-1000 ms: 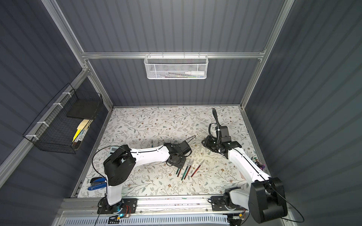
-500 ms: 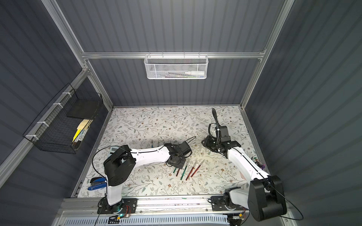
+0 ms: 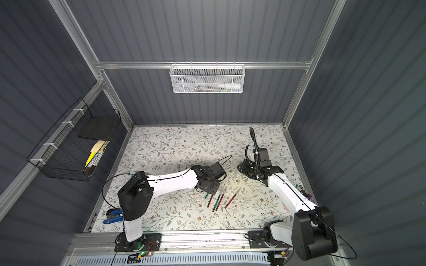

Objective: Remove protective caps from carving knives
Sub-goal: Pick up the carving knife from the center of the board, then remove the protective sleeve from the carving knife.

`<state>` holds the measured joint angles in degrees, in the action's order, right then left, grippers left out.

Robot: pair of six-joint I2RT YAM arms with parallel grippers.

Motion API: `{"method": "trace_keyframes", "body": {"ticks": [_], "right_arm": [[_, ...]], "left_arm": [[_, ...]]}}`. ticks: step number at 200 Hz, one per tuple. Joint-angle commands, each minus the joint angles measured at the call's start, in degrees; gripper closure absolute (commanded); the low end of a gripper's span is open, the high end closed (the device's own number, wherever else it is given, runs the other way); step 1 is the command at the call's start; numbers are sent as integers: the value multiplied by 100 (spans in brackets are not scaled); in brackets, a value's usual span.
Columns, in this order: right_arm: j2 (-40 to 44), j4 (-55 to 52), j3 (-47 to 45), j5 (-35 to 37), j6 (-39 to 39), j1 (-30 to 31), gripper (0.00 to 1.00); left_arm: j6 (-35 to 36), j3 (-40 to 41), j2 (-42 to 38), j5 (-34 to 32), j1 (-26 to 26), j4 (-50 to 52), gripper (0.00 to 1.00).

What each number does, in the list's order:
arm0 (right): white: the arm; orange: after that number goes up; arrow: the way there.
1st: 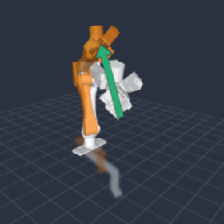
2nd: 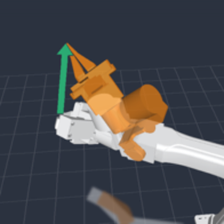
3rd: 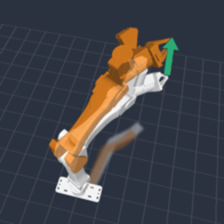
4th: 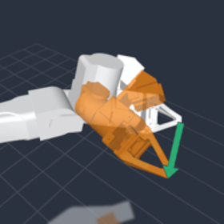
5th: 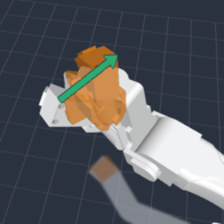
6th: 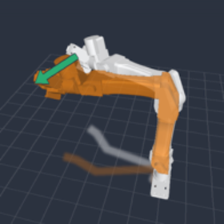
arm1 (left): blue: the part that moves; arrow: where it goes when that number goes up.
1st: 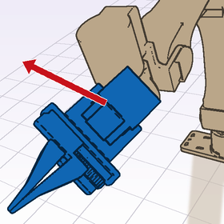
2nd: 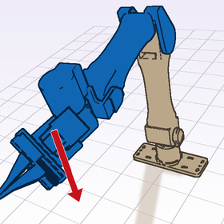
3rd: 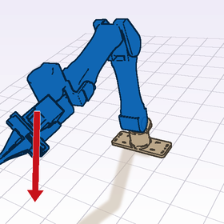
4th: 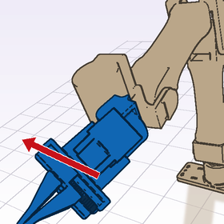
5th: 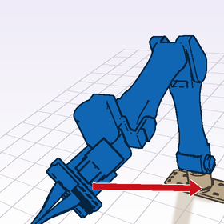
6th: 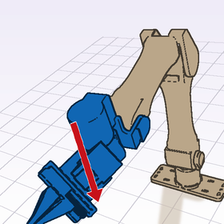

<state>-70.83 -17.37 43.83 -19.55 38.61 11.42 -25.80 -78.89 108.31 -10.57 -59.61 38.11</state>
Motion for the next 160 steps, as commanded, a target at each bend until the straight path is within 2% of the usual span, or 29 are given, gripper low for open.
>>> {"method": "trace_keyframes", "body": {"ticks": [1,23,40,78,94,111,132,160], "right_arm": [[78,173,-49,-128,88,19,68],[58,638,-116,-621,262,19,60],[17,971,-143,-921,460,57,58],[-6,1055,45,-793,509,507,57],[-1,1159,98,-752,589,674,50],[-36,1274,162,-723,641,817,47],[-147,1353,301,-683,664,964,47],[-355,1480,486,-706,699,1114,52]], "left_arm": [[287,-158,-366,-135,89,-49,100],[449,-68,-685,98,201,-357,100],[575,-53,-881,467,299,-577,100],[512,13,-1100,1393,598,-976,100],[474,14,-1126,1585,648,-1023,100],[444,43,-1144,1680,661,-1052,100],[393,82,-1159,1758,686,-1084,100],[361,81,-1163,1810,706,-1095,100]]}}
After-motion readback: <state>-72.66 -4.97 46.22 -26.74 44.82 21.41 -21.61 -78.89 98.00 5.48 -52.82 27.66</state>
